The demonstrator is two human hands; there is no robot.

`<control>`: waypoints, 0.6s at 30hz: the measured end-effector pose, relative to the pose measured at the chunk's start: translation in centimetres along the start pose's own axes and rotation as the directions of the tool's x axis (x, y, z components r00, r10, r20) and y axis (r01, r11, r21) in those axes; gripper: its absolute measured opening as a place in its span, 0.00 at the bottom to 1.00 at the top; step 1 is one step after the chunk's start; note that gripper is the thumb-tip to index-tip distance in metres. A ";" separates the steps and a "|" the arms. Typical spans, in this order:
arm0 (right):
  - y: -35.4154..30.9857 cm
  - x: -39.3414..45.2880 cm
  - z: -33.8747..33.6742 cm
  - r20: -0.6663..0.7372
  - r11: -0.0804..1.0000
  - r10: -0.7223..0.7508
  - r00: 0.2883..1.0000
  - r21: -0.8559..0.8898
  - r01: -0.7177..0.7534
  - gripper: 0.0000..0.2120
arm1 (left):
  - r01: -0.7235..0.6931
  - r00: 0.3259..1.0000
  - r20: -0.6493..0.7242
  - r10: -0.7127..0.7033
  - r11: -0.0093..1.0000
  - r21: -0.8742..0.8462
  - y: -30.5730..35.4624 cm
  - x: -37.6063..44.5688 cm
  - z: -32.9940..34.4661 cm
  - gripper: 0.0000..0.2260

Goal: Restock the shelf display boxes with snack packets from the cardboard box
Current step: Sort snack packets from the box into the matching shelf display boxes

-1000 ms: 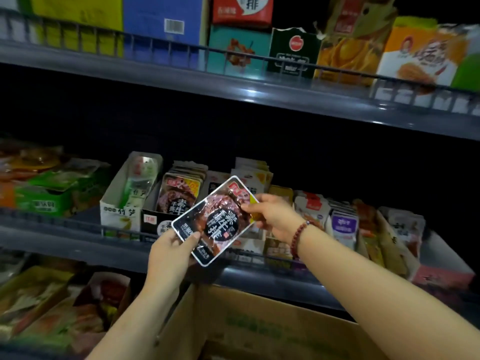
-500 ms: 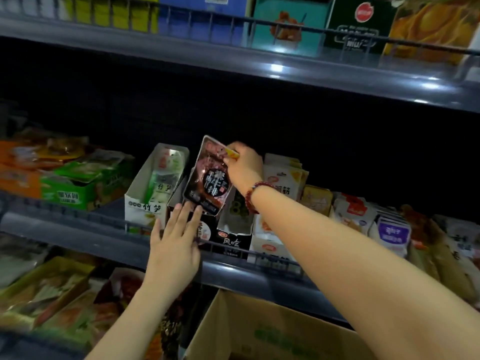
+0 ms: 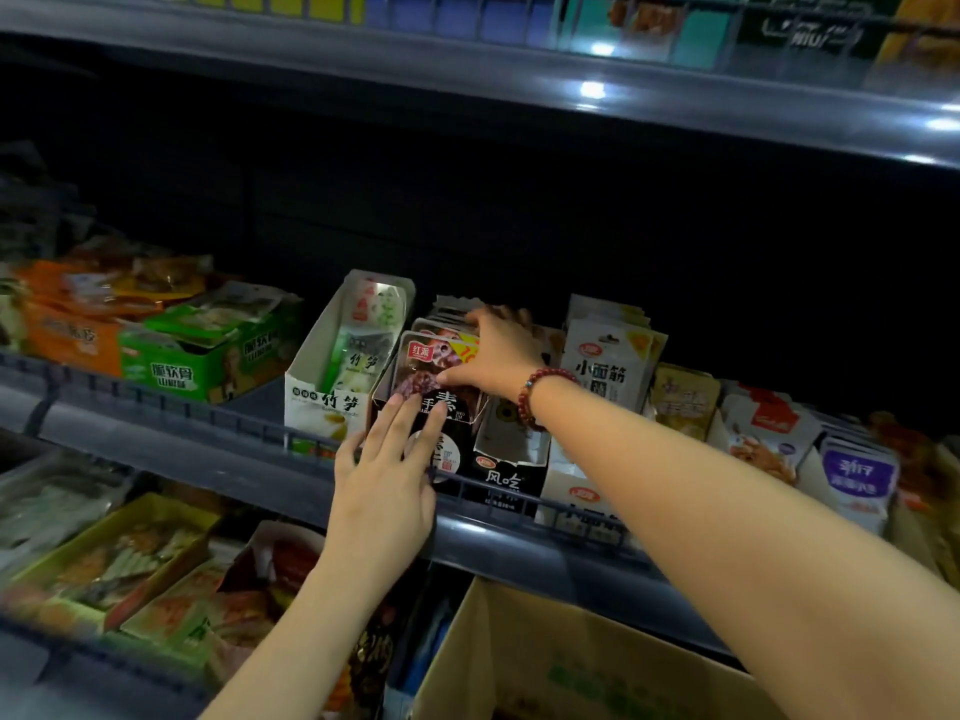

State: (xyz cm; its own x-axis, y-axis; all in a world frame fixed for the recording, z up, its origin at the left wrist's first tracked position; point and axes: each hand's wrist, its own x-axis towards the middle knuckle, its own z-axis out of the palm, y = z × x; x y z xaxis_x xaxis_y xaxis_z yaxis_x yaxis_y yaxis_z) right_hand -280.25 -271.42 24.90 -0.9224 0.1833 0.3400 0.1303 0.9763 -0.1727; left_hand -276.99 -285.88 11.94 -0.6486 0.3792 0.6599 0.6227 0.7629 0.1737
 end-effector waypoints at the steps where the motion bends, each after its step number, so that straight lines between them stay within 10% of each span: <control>1: -0.1 0.0 -0.4 0.046 0.997 -0.024 0.999 -0.065 0.027 0.40 | -0.001 1.000 -0.006 0.001 1.000 0.005 0.1 0.0 0.0 0.38; 7: -1.2 0.4 -1.0 0.216 0.995 -0.100 0.971 0.015 0.099 0.40 | -0.008 0.999 -0.039 0.008 1.000 0.012 0.0 -0.2 0.1 0.37; 18: 0.2 -0.1 0.6 0.023 0.983 -0.172 0.985 -0.058 0.173 0.43 | -0.009 0.999 -0.036 0.010 1.000 0.020 0.1 -0.1 0.0 0.38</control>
State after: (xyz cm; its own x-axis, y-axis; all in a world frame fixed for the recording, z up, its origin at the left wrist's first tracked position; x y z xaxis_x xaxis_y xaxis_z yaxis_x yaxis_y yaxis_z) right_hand -280.37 -271.34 24.26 -0.9391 0.0100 0.3436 -0.0102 0.9983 -0.0569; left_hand -276.84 -285.89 11.90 -0.6261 0.3679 0.6875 0.6198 0.7698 0.1525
